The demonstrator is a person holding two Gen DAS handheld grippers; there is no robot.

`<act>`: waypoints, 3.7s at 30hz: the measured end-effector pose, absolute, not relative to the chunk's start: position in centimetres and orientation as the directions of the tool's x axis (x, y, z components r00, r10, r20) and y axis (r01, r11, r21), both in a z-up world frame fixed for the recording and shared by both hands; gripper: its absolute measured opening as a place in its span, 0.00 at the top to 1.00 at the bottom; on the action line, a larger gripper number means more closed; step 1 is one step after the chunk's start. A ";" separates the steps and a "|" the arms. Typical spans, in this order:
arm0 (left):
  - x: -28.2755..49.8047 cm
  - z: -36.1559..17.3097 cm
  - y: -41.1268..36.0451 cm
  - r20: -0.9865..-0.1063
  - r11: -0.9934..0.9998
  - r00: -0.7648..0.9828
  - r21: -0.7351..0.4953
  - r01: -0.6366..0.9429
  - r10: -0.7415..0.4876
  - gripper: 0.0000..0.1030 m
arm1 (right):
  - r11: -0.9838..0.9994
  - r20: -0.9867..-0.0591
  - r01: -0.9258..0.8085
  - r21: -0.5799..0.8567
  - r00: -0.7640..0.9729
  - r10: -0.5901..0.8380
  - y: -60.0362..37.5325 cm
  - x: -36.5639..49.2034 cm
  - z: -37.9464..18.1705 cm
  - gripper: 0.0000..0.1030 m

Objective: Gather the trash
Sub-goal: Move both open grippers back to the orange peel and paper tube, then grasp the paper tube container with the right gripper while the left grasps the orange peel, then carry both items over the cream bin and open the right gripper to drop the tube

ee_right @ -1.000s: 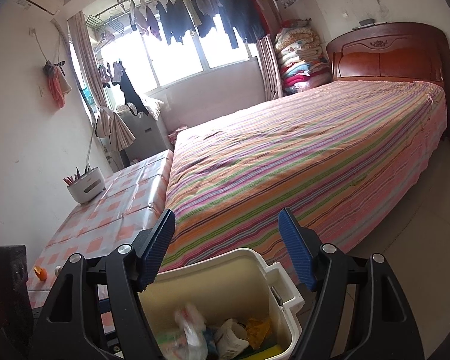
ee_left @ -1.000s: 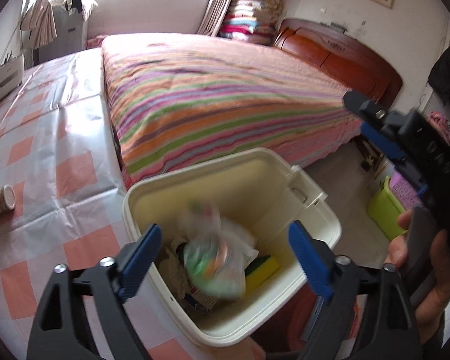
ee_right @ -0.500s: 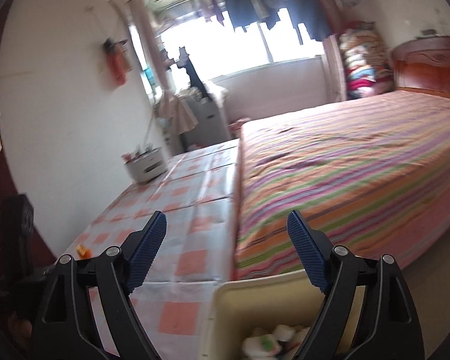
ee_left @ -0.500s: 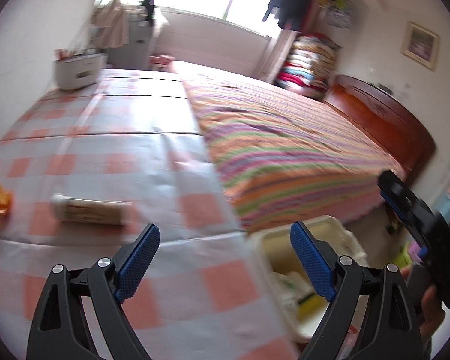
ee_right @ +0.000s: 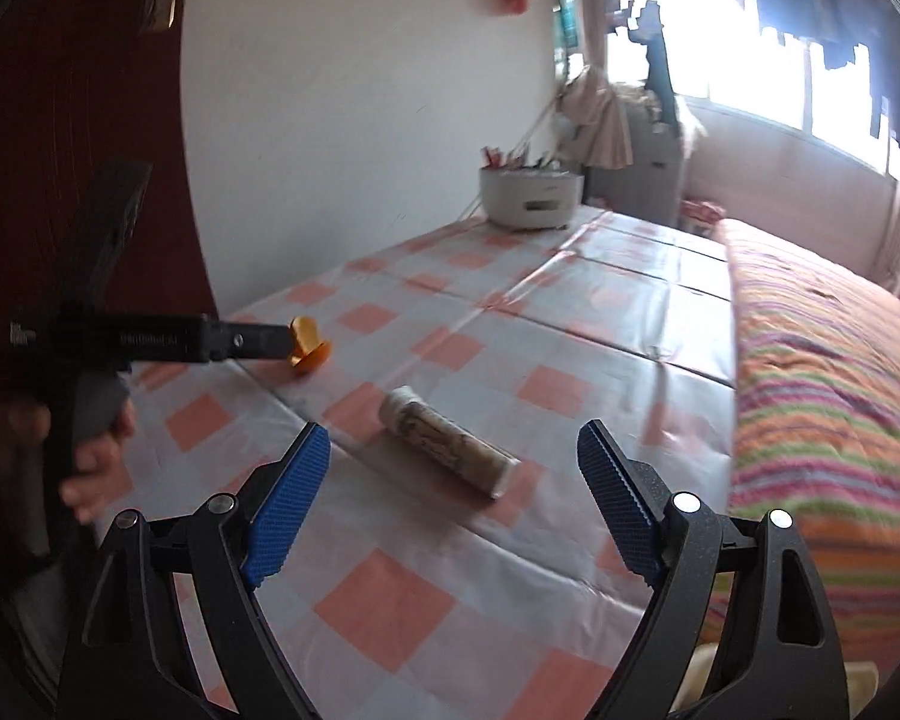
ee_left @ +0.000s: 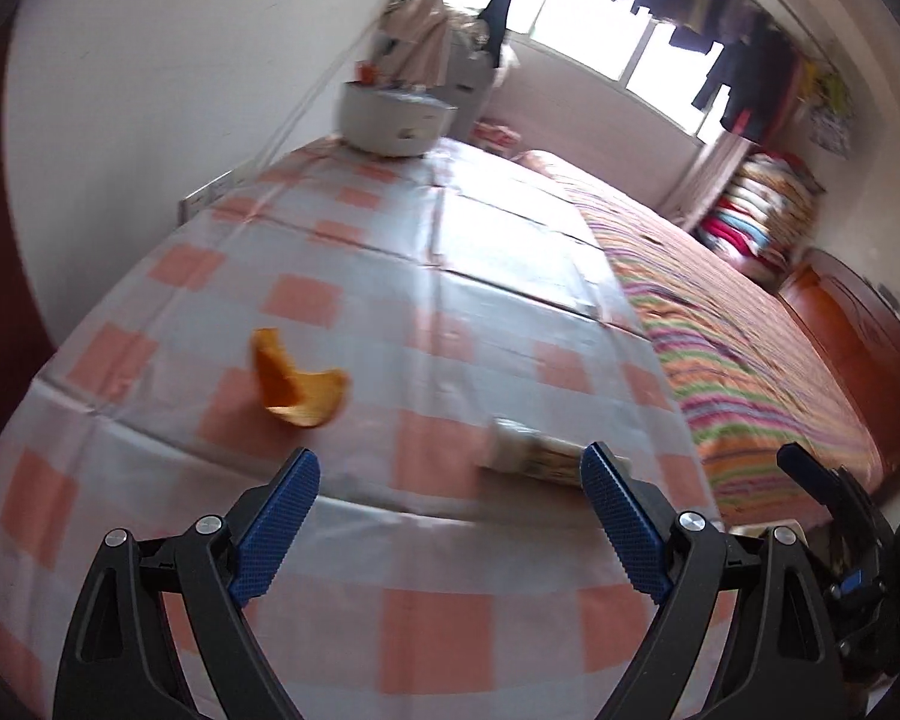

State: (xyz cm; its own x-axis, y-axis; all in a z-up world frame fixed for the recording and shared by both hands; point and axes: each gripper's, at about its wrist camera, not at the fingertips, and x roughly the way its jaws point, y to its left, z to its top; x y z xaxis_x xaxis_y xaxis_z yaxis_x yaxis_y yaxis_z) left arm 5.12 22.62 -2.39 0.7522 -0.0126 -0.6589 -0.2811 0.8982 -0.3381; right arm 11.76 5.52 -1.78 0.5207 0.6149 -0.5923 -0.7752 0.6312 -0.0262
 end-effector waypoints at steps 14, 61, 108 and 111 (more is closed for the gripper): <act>6.1 -4.8 28.8 -0.732 0.836 0.681 -0.380 -0.397 -0.009 0.16 | 0.513 -0.763 -0.857 -0.050 0.364 0.533 10.4 18.7 -6.3 0.19; 10.0 -6.9 29.9 -0.734 0.820 0.676 -0.422 -0.387 -0.058 0.73 | 0.585 -0.796 -0.811 0.014 0.345 0.498 9.0 15.9 -5.8 0.72; 7.9 -4.3 11.5 -0.694 0.958 0.692 -0.286 -0.010 -0.200 0.74 | 0.799 -0.676 -0.598 0.066 0.562 0.476 -8.5 10.6 -1.5 0.72; 8.0 -4.1 10.3 -0.692 0.959 0.691 -0.282 0.011 -0.211 0.74 | 0.810 -0.669 -0.582 0.069 0.576 0.470 -9.5 10.5 -1.4 0.73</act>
